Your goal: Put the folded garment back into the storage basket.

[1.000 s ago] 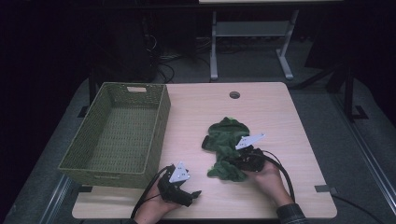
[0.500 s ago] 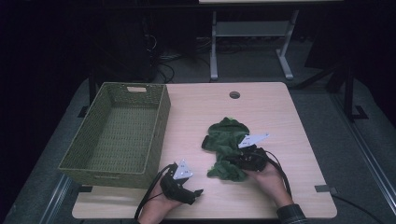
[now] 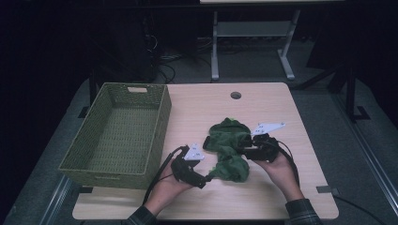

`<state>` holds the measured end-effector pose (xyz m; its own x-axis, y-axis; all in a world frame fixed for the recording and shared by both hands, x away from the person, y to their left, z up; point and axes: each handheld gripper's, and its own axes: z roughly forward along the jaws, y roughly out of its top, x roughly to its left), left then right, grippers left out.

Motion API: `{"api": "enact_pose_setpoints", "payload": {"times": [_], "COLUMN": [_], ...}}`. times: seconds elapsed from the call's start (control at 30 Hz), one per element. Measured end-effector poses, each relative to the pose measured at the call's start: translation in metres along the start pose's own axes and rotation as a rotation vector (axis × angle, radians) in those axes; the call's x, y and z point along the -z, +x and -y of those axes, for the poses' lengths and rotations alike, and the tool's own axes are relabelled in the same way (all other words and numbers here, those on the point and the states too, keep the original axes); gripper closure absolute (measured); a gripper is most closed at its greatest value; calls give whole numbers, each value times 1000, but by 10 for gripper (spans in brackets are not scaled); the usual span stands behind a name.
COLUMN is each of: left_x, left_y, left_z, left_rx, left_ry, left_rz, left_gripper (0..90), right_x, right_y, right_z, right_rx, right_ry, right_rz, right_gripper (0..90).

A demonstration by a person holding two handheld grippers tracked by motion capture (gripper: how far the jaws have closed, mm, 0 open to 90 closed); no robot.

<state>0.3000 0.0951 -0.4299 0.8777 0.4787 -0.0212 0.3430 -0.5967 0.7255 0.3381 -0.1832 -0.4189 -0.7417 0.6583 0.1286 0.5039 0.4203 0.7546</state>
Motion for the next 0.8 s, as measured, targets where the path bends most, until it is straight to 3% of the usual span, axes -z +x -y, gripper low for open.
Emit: {"api": "enact_pose_setpoints", "payload": {"times": [0.2,0.37,0.47,0.7,0.8], "left_x": [-1,-11,-19,-41,-52], "left_y": [19,35,44,75,89], "left_z": [-29,-48,-56,-71,-76], "left_rx": [14,-4,-8,32,38], "left_ry": [-46,-48,-47,-57,-30], "left_rz": [-15,-43,-62,-92,-109], "left_gripper": [146,196,241,409,447], "right_x": [4,4,3,0,-5], "right_y": [-14,-28,-39,-70,-80], "right_z": [-11,-20,-24,-33,-35], "right_rx": [-3,0,-21,-66,-87], "right_ry": [-10,-9,-8,-16,2], "right_rz": [36,66,80,121,132], "right_gripper": [582,587,588,601,601]}}
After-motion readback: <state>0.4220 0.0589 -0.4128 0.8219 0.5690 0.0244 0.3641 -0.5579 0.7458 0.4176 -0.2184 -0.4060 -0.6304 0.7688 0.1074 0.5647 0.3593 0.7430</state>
